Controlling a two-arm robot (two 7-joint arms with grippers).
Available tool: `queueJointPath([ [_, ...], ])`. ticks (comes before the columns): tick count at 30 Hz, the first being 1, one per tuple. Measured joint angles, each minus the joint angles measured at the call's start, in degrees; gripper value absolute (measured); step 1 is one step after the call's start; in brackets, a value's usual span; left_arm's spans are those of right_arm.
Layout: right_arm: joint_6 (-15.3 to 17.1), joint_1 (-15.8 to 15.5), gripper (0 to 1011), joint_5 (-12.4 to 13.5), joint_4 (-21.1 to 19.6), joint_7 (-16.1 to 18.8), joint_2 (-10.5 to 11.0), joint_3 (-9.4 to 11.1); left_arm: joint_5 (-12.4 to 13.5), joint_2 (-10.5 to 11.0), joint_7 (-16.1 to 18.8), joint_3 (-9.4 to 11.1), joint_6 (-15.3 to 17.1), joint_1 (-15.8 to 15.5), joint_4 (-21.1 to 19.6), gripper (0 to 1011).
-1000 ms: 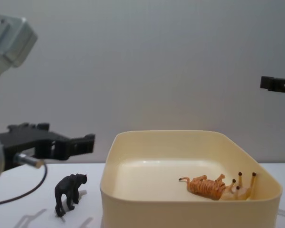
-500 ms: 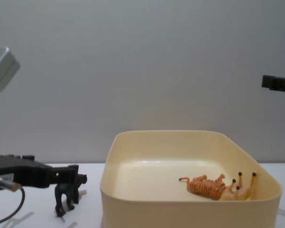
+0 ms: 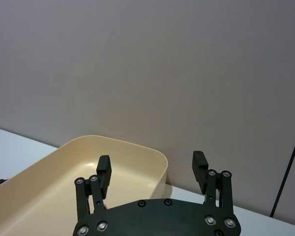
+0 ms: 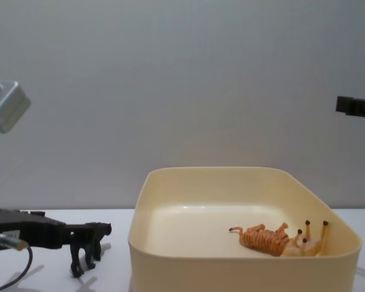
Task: Pick up the toy alternately with two hands and place it into the central storage box.
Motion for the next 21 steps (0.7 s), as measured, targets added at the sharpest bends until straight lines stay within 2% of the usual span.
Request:
queueJointPath([
  [21,0.01,0.0,1001,0.0,0.01,0.01,0.0,-0.01,1.77,-4.33,-5.27,0.51,0.7,-5.83,9.0,1001],
])
